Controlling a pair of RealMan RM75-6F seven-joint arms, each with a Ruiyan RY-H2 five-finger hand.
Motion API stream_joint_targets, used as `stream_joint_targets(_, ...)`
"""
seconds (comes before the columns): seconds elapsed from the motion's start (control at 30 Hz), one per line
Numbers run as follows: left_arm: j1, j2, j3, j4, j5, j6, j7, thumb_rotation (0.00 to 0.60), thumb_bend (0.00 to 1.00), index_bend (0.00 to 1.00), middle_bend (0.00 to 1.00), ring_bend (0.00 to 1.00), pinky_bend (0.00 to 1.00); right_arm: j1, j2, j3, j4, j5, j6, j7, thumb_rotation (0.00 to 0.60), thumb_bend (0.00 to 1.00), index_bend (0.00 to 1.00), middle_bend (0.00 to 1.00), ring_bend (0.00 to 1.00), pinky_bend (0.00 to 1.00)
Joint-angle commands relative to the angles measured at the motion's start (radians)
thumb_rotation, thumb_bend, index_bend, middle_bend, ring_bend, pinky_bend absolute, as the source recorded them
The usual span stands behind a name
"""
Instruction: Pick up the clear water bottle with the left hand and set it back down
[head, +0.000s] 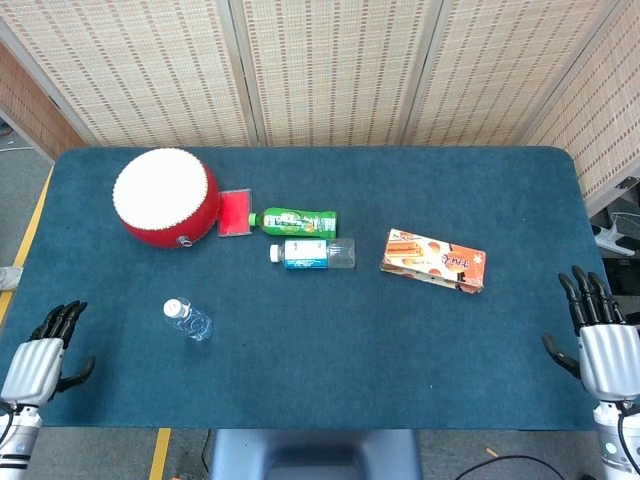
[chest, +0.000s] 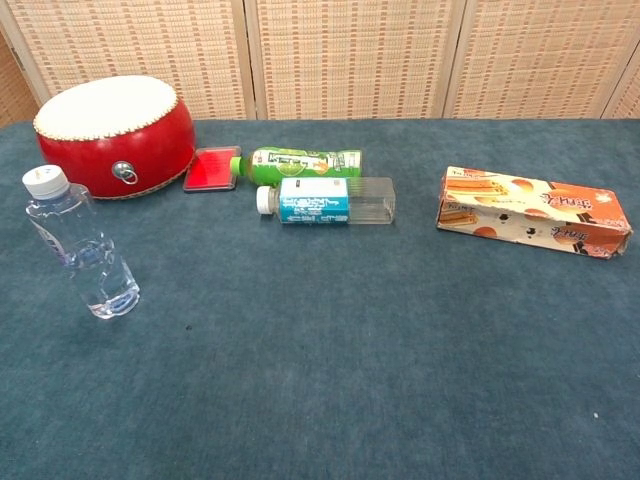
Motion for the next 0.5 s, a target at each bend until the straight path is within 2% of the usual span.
stream_joint_targets(0.03,-0.015,-0.002,0.010,-0.002,0.017,-0.037,-0.112,0.600,0.33,0.00,0.00,0.00,0.16,-0.001,0.001,-0.003,-0.001,-0.005,0.000,0.000,0.600,0.17,0.00,0.00,0.00,0.21)
stream_joint_targets(0.2,-0.046,0.007,0.021,-0.020,0.037,-0.106,-0.261,0.600,0.33,0.00,0.00,0.00,0.15,0.002,-0.005,-0.002,0.024,-0.040,0.028,0.027,0.600,0.17,0.00,0.00,0.00,0.21)
stream_joint_targets(0.37,-0.076,-0.009,0.008,-0.024,0.011,-0.158,-0.303,0.600,0.33,0.00,0.00,0.00,0.15,0.006,0.000,0.005,0.068,-0.084,0.082,0.155,0.600,0.17,0.00,0.00,0.00,0.21)
stream_joint_targets(0.5,-0.091,-0.030,0.001,-0.024,-0.021,-0.188,-0.287,0.600,0.33,0.00,0.00,0.00,0.15,0.002,0.016,0.015,0.083,-0.087,0.113,0.255,0.600,0.17,0.00,0.00,0.00,0.20)
